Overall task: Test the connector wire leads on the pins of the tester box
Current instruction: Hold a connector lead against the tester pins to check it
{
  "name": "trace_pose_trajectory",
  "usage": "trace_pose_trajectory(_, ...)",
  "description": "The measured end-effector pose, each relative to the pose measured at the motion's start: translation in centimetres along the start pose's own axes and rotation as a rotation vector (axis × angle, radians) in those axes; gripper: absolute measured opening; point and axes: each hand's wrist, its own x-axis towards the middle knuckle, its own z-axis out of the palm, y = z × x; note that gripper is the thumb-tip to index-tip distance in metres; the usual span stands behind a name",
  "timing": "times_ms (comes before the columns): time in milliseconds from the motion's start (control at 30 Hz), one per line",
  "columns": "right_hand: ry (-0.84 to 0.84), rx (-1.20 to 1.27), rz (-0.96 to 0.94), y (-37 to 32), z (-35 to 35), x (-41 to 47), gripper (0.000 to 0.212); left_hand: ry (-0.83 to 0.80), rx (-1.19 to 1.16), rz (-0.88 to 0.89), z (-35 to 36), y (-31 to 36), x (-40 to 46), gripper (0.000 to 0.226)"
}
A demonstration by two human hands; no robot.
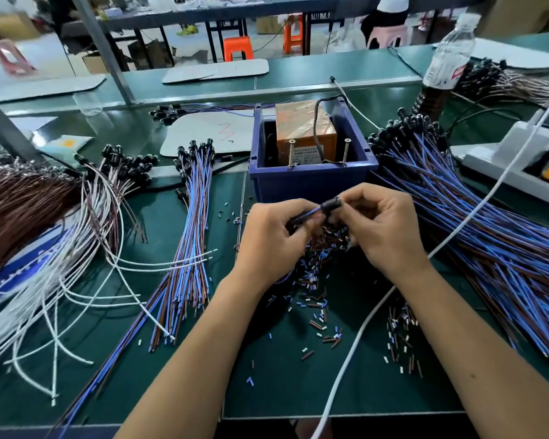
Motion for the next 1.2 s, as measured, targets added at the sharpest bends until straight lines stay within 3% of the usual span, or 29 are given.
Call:
trace_pose_trajectory(233, -0.017, 0.071, 0.118, 0.3, 0.2, 0.3, 0.014, 0.0, -0.067, -0.047, -0.1, 0.3, 0.1, 0.036)
trace_pose_trajectory(400, -0.011, 0.004, 0.075, 0.2, 0.1, 0.2, 0.021, -0.013, -0.086, -0.077, 0.1, 0.1, -0.1, 0.018)
trace_pose_trajectory(800, -0.035, -0.126, 0.004, -0.6, 0.0, -0.1, 0.031, -0.146, -0.265, -0.226, 0.1, -0.3, -0.2, 0.027)
trace_pose_trajectory(1067, -0.062, -0.009, 0.037, -0.7, -0.1, -0.1, 0.033, -0.183, -0.453, -0.278, -0.2, -0.1, 0.1, 0.03)
trace_pose_trajectory(1200, 0.048, 0.032, 0.056, -0.6, -1.3, 0.4, 0.033, -0.139, -0.504, -0.29, -1.2, 0.0, 0.2, 0.029)
